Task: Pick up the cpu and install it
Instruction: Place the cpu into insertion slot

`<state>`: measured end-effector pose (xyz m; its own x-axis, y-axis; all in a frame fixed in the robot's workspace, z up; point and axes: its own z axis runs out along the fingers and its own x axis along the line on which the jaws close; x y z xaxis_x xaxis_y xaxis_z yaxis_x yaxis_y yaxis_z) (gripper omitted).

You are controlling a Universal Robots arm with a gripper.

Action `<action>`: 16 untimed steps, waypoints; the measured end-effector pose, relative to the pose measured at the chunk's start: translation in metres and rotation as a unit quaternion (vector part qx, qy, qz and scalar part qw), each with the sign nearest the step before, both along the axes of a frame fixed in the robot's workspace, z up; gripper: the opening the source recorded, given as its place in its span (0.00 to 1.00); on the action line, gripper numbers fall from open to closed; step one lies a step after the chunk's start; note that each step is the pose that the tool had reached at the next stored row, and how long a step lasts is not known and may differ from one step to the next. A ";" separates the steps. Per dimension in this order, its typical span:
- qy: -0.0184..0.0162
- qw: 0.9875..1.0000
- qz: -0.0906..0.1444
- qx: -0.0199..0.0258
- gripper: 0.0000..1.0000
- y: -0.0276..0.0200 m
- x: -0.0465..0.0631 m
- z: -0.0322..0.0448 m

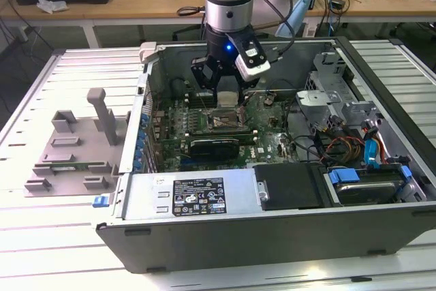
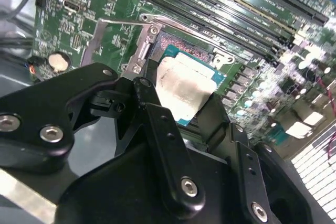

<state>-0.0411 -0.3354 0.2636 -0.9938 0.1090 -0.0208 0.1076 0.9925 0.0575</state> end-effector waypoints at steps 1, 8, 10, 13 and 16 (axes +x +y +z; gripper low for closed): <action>0.000 1.000 -0.017 0.000 0.54 0.0000 0.000 -0.0002; 0.000 0.995 -0.099 0.000 0.54 0.0000 0.000 -0.0011; 0.000 0.993 -0.118 0.000 0.54 0.0000 0.000 -0.0014; 0.000 0.988 -0.156 0.000 0.54 0.0000 0.000 -0.0021; 0.000 0.981 -0.195 0.000 0.54 0.0000 0.000 -0.0028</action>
